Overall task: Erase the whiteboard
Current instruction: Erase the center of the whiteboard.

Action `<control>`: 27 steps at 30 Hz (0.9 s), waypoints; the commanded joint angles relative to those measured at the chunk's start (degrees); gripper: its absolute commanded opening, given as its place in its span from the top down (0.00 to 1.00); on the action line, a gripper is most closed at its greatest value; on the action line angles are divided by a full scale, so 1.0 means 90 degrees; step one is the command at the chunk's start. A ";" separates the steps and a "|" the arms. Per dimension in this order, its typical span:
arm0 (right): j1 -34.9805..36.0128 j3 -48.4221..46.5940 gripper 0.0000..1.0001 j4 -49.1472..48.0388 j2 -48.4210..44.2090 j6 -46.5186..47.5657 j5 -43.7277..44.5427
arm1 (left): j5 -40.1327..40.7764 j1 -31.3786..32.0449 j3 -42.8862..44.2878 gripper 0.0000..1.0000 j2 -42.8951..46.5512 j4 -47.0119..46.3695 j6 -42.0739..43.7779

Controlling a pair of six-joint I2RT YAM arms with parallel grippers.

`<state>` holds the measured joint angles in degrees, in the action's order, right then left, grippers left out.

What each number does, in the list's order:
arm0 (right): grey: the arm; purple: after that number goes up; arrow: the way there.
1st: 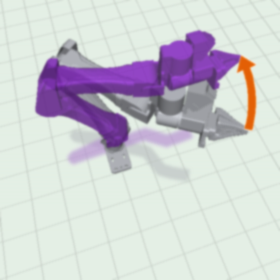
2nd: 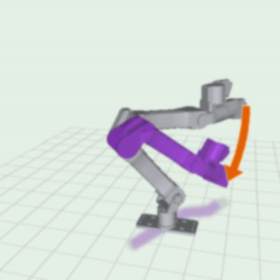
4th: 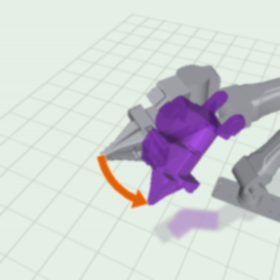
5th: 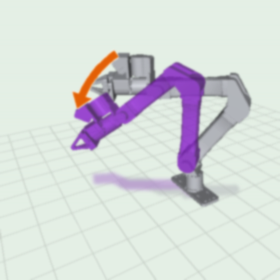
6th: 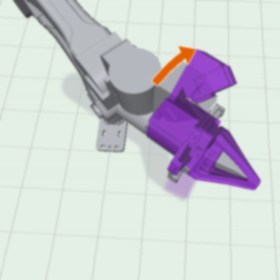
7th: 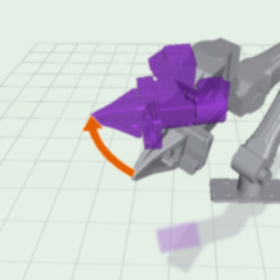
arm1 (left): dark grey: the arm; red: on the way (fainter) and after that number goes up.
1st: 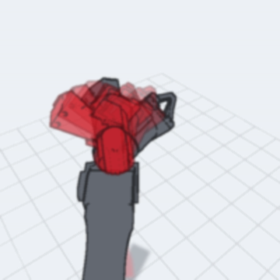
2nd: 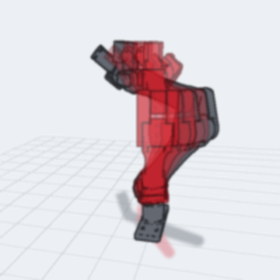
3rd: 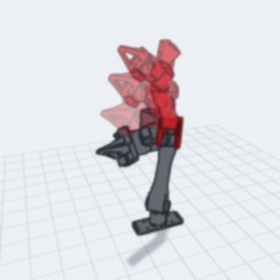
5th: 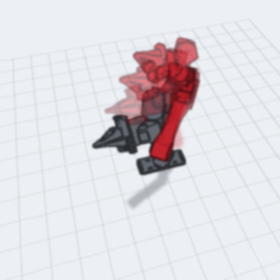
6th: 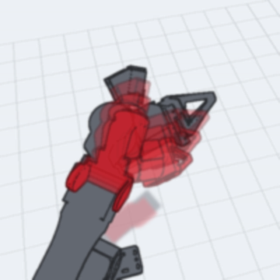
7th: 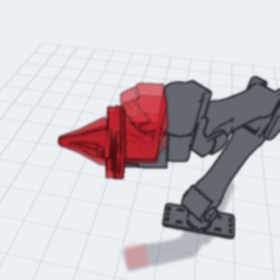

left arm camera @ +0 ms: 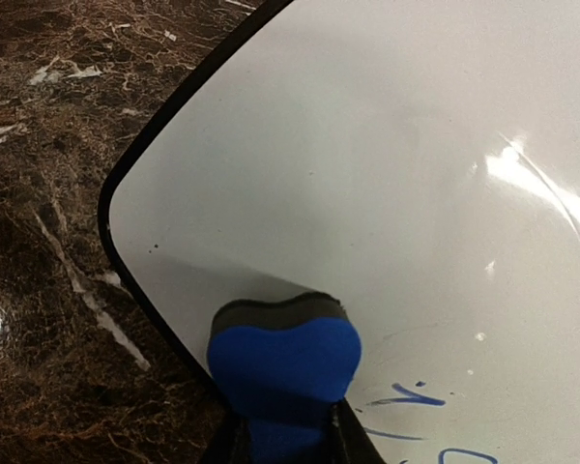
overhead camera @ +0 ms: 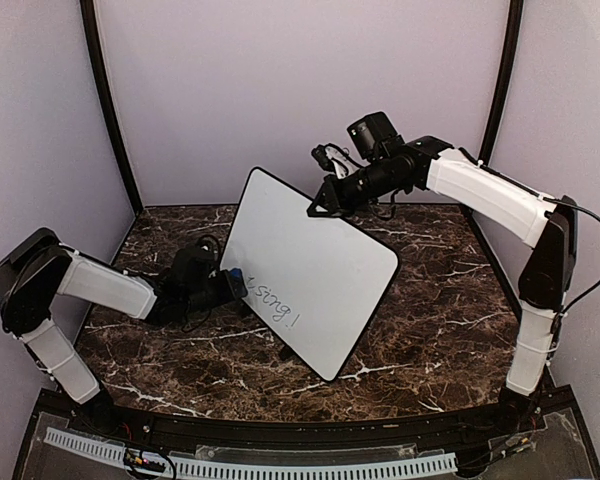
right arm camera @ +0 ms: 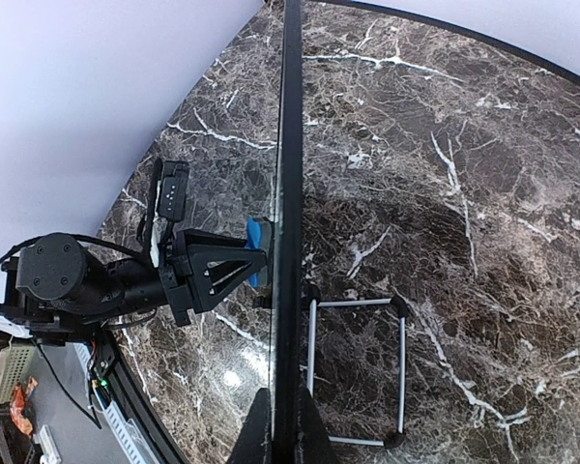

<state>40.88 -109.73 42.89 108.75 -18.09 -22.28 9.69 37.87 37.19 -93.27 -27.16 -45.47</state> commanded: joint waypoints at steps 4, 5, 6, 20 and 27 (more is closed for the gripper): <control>0.0280 0.0091 1.00 0.0308 0.0202 0.0340 -0.0538 | -0.0036 0.0349 0.0476 1.00 -0.0584 -0.0126 0.0174; 0.0277 0.0093 1.00 0.0325 0.0202 0.0338 -0.0533 | -0.0078 0.0389 0.0491 1.00 -0.0637 -0.0217 0.0153; 0.0281 0.0090 1.00 0.0333 0.0195 0.0335 -0.0527 | -0.0151 0.0410 0.0515 1.00 -0.0704 -0.0265 0.0104; 0.0284 -0.0049 1.00 0.0413 0.0275 0.0320 -0.0495 | -0.0434 0.0730 0.0727 1.00 0.0106 -0.0668 0.0100; 0.0289 -0.0084 1.00 0.0419 0.0297 0.0320 -0.0496 | -0.0144 0.0727 0.0723 1.00 0.0261 -0.0472 0.0139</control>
<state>40.47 -110.52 43.53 109.10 -18.24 -21.69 9.58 44.05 42.09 -92.20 -30.96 -45.21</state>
